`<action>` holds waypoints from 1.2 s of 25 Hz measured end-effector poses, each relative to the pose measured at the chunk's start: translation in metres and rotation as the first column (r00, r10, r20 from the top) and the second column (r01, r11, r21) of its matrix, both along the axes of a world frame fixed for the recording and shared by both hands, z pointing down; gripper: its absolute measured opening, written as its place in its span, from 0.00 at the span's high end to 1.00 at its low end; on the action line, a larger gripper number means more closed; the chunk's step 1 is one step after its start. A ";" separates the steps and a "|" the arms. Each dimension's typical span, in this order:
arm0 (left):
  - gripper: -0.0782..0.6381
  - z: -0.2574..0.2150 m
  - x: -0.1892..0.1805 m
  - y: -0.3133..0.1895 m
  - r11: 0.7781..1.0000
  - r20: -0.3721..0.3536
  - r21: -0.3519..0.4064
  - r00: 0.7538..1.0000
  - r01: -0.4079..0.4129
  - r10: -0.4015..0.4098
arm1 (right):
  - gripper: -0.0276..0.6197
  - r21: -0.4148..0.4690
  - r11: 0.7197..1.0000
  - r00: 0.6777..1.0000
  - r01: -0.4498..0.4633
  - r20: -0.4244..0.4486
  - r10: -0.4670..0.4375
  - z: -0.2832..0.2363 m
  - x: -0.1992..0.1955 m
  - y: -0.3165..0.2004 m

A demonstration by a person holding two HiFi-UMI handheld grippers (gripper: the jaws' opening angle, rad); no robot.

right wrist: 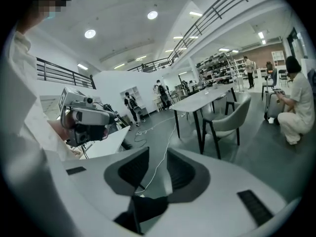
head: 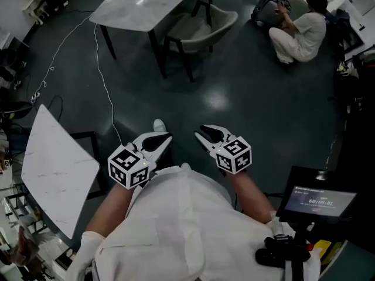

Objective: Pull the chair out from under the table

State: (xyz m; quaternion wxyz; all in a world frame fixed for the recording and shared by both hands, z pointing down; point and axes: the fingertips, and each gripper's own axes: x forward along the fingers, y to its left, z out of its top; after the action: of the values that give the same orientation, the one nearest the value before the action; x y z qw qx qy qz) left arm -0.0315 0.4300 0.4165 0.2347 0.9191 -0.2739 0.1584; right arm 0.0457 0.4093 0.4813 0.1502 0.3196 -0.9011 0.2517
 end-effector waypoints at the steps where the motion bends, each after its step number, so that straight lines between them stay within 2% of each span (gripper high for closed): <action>1: 0.88 0.002 0.001 -0.016 1.000 -0.003 0.004 1.000 -0.008 0.008 | 0.81 -0.001 1.000 1.000 -0.016 -0.001 0.016 0.002 0.001 -0.015; 6: 0.88 0.003 -0.011 -0.119 0.997 -0.029 -0.004 0.997 -0.076 0.075 | 0.81 -0.022 0.994 0.994 -0.107 -0.023 0.106 -0.001 -0.001 -0.109; 11: 0.88 -0.004 -0.033 -0.224 0.989 -0.036 -0.014 0.989 -0.145 0.145 | 0.81 -0.028 0.975 0.974 -0.218 -0.071 0.216 -0.003 -0.002 -0.209; 14: 0.88 -0.007 -0.042 -0.278 0.984 -0.056 -0.019 0.982 -0.179 0.178 | 0.81 -0.031 0.958 0.953 -0.287 -0.110 0.282 0.003 0.003 -0.264; 18: 0.88 -0.011 -0.052 -0.331 0.976 -0.040 0.014 0.975 -0.218 0.219 | 0.81 -0.034 0.926 0.920 -0.376 -0.131 0.369 0.013 0.010 -0.324; 24: 0.88 -0.003 -0.061 -0.380 0.984 -0.080 -0.028 0.981 -0.177 0.174 | 0.80 -0.092 0.891 0.892 -0.444 -0.140 0.430 0.042 0.035 -0.402; 30: 0.88 0.001 -0.070 -0.437 0.996 -0.067 -0.052 0.995 -0.074 0.070 | 0.74 -0.155 0.832 0.846 -0.533 -0.116 0.520 0.071 0.087 -0.487</action>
State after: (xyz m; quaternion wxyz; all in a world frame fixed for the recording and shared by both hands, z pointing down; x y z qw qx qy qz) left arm -0.1017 -0.0069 0.4179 0.2627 0.9263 -0.2284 0.1442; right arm 0.1323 -0.0774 0.5527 0.1345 0.5488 -0.7456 0.3532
